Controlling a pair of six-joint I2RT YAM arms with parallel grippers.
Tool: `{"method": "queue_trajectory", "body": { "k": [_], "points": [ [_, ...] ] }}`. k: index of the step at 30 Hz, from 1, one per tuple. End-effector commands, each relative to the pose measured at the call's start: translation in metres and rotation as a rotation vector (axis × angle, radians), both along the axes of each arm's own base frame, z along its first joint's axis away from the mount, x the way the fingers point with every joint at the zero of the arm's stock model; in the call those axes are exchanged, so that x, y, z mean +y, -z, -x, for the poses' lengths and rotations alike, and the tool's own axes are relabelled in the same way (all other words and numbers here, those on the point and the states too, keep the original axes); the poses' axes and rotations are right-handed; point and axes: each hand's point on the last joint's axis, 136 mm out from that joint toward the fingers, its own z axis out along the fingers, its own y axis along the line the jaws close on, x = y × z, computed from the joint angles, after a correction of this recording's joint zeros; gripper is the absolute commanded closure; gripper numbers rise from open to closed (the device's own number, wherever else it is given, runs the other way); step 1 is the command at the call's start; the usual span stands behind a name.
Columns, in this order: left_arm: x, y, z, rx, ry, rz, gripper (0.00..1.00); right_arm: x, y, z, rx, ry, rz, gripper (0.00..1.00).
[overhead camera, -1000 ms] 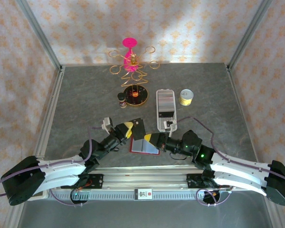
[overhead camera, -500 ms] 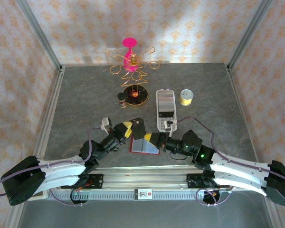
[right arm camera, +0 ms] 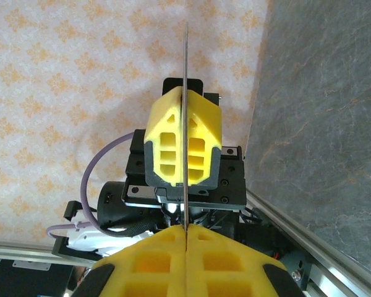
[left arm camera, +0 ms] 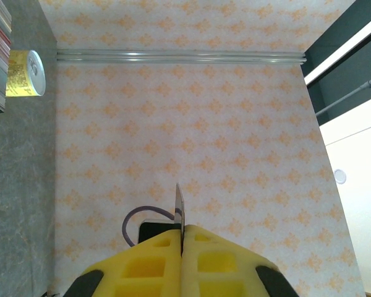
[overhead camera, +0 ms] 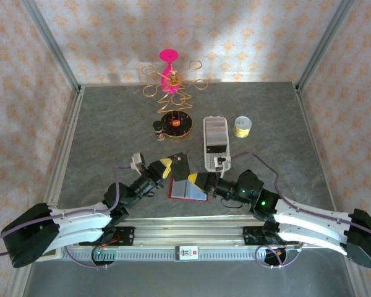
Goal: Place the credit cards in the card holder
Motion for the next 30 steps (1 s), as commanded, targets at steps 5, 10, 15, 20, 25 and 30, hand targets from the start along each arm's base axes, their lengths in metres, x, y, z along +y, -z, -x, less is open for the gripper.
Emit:
{"method": "queue_trajectory", "body": {
  "k": [5, 10, 15, 20, 25, 30],
  "points": [
    [0.01, -0.01, -0.005, -0.028, -0.06, 0.016, 1.0, -0.005, 0.001, -0.004, 0.017, 0.041, -0.019, 1.0],
    [0.005, -0.009, -0.009, -0.038, -0.064, -0.036, 1.0, -0.01, 0.008, -0.005, 0.036, 0.064, -0.015, 1.0],
    [0.005, -0.007, -0.011, -0.042, -0.078, -0.05, 1.0, -0.011, 0.012, -0.005, 0.045, 0.068, -0.013, 0.99],
    [0.009, 0.001, -0.014, -0.028, -0.11, -0.085, 1.0, -0.014, 0.012, -0.004, 0.033, 0.072, 0.001, 1.0],
    [0.018, 0.024, -0.023, 0.016, -0.187, -0.266, 1.0, -0.037, 0.029, -0.024, -0.024, 0.201, 0.281, 1.0],
    [0.034, 0.042, -0.024, 0.041, -0.254, -0.47, 1.0, -0.094, 0.067, -0.053, -0.048, 0.36, 0.718, 1.0]
  ]
}}
